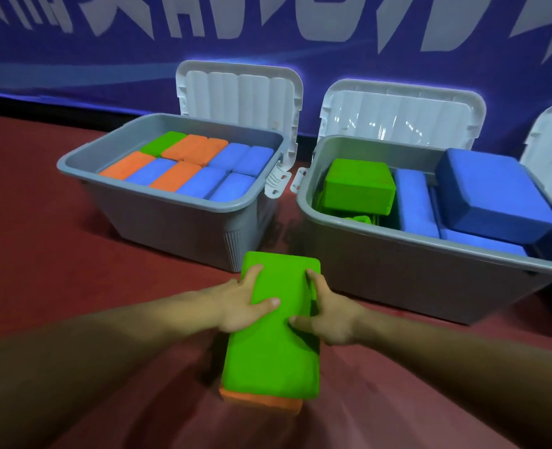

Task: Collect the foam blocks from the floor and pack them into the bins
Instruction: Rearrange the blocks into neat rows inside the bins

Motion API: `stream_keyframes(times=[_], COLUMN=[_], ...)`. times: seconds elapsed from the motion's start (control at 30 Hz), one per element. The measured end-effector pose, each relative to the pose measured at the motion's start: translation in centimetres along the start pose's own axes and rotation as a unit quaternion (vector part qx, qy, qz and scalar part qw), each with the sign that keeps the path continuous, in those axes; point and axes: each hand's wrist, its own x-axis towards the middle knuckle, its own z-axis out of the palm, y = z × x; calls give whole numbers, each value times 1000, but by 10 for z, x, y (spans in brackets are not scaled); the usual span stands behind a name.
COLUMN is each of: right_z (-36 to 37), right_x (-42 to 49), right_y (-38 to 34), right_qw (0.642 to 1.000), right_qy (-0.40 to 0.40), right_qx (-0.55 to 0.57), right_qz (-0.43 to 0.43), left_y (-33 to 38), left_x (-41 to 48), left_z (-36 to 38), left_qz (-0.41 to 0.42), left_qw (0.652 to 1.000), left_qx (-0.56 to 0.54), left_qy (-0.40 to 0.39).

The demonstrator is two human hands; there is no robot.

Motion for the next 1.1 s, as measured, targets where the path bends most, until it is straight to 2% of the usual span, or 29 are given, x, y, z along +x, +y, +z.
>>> stream_keyframes(times=[0.07, 0.13, 0.2, 0.27, 0.33, 0.4, 0.47, 0.57, 0.63, 0.87, 1.0, 1.1], right_z=[-9, -26, -48, -69, -88, -108, -131, -159, -169, -183, -191, -193], right_x=[1, -1, -8, -11, -9, -1, 6, 12, 17, 37, 55, 62], right_y=[-6, -12, -17, -18, -12, 0, 16, 41, 56, 74, 74, 74], right_qw=[998, 987, 966, 932, 892, 859, 858, 895, 908, 929, 935, 939], right_qy=[2, 66, 178, 299, 402, 481, 502, 442, 411, 348, 320, 297], right_qx=[-68, -129, -107, -49, -3, 7, 16, 62, 66, 111, 146, 172], right_qz=[-3, -65, -154, -200, -205, -175, -102, 11, 49, 58, 41, 30], left_y=[4, 11, 22, 39, 61, 87, 118, 161, 179, 198, 198, 199], left_x=[5, 5, 8, 14, 27, 43, 63, 86, 101, 140, 155, 158], left_z=[-5, -23, -45, -65, -76, -81, -82, -85, -83, -96, -102, -100], left_qz=[-20, -17, 15, 72, 138, 185, 207, 176, 143, 19, -29, -32], left_qw=[995, 985, 964, 931, 897, 863, 851, 879, 900, 958, 962, 953], left_qx=[94, 128, 66, -14, -87, -148, -195, -204, -205, -179, -206, -237], left_qy=[14, 117, 257, 357, 411, 446, 442, 394, 357, 224, 180, 186])
